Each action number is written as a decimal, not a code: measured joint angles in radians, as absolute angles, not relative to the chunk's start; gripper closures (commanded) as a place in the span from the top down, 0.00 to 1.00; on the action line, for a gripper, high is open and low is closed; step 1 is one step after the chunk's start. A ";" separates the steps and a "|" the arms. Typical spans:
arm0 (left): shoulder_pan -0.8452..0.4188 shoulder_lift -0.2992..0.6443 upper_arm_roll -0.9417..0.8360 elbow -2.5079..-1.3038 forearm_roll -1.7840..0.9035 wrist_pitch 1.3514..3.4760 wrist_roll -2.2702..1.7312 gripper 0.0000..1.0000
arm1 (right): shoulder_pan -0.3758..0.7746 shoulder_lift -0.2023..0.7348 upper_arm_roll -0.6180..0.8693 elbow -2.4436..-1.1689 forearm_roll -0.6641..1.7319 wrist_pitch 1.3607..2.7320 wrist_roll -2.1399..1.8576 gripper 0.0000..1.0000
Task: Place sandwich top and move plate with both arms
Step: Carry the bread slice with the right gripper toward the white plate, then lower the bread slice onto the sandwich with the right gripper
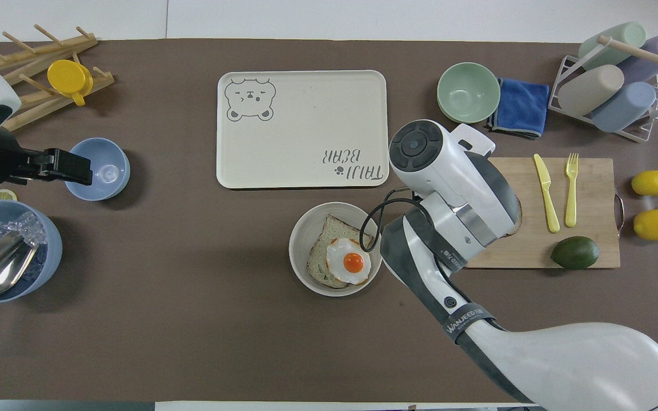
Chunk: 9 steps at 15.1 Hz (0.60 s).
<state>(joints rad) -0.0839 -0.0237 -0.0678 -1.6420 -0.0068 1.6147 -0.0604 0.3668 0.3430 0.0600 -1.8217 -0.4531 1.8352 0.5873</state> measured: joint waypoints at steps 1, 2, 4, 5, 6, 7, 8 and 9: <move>-0.084 -0.024 -0.068 -1.642 -0.007 1.615 -0.060 1.00 | 0.366 0.346 0.060 -1.834 -0.476 1.844 0.587 1.00; -0.084 -0.024 -0.068 -1.642 -0.007 1.615 -0.060 1.00 | 0.365 0.346 0.060 -1.852 -0.500 1.852 0.587 1.00; -0.084 -0.024 -0.068 -1.642 -0.007 1.615 -0.060 1.00 | 0.364 0.347 0.060 -1.889 -0.532 1.877 0.587 0.98; -0.084 -0.024 -0.068 -1.642 -0.007 1.615 -0.060 1.00 | 0.364 0.347 0.060 -1.905 -0.538 1.894 0.587 0.95; -0.084 -0.024 -0.068 -1.642 -0.007 1.615 -0.060 1.00 | 0.364 0.347 0.059 -1.917 -0.539 1.906 0.587 0.93; -0.084 -0.024 -0.068 -1.642 -0.007 1.616 -0.060 1.00 | 0.364 0.347 0.059 -1.925 -0.539 1.914 0.587 0.91; -0.084 -0.024 -0.068 -1.642 -0.007 1.616 -0.060 1.00 | 0.364 0.347 0.059 -1.932 -0.539 1.924 0.587 0.89; -0.084 -0.024 -0.068 -1.642 -0.007 1.616 -0.060 1.00 | 0.364 0.347 0.059 -1.940 -0.539 1.932 0.587 0.88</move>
<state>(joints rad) -0.0839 -0.0237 -0.0678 -1.6420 -0.0068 1.6156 -0.0605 0.3640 0.3470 0.0594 -1.9397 -0.5391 1.9324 0.5874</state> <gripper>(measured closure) 0.000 0.070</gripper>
